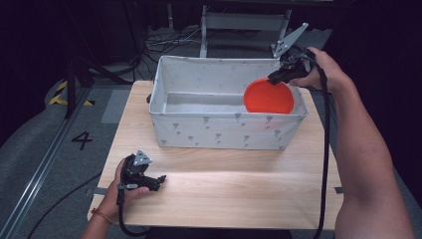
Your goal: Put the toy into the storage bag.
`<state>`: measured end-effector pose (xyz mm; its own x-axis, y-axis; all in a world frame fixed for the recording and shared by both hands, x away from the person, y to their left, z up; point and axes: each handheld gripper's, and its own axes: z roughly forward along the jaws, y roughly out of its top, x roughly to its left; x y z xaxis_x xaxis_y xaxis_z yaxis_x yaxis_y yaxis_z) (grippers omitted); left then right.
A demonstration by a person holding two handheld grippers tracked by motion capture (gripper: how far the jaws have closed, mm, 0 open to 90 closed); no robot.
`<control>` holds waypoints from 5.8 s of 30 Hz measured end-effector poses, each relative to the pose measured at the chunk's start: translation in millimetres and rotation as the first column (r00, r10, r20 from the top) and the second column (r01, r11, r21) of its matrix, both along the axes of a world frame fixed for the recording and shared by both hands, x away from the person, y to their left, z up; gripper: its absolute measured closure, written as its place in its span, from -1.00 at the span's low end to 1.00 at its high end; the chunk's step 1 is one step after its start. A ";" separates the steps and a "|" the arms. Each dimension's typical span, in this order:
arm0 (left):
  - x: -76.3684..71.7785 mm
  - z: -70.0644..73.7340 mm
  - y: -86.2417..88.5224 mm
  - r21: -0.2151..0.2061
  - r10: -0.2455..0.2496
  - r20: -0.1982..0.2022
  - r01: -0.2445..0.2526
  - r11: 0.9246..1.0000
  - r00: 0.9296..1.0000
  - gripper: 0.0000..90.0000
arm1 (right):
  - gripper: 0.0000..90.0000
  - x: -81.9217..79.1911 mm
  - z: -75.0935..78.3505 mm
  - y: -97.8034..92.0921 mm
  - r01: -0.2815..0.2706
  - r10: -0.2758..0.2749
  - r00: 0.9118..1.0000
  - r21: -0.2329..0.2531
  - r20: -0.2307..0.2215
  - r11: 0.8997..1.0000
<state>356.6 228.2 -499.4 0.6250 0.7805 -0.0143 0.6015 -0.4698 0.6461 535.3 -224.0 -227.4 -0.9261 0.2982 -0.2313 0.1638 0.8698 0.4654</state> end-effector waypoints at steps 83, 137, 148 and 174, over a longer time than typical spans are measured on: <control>-0.9 0.1 0.0 0.001 0.005 -0.003 -0.005 1.000 1.000 -0.99 | -0.20 -73.4 -37.9 -18.8 0.160 -0.181 0.982 0.252 0.060 0.954; -1.0 0.1 -0.1 0.001 0.007 -0.002 -0.007 1.000 1.000 -0.99 | -0.52 -189.3 -138.0 -79.3 0.308 -0.378 0.908 0.326 0.179 0.894; -0.9 0.2 0.0 0.001 0.006 -0.003 -0.006 1.000 1.000 -0.99 | -0.50 -191.1 -192.3 -101.6 0.387 -0.425 0.902 0.295 0.077 0.874; -0.4 -0.2 -0.4 -0.002 0.008 0.001 -0.008 1.000 1.000 -0.99 | -0.54 -214.7 -277.4 -153.1 0.511 -0.500 0.855 0.378 -0.134 0.772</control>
<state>356.1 227.8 -499.6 0.6189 0.7854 -0.0151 0.6048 -0.4641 0.6472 320.7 -377.0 -504.7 -0.6200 0.7842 0.0250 0.5444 0.4071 0.7334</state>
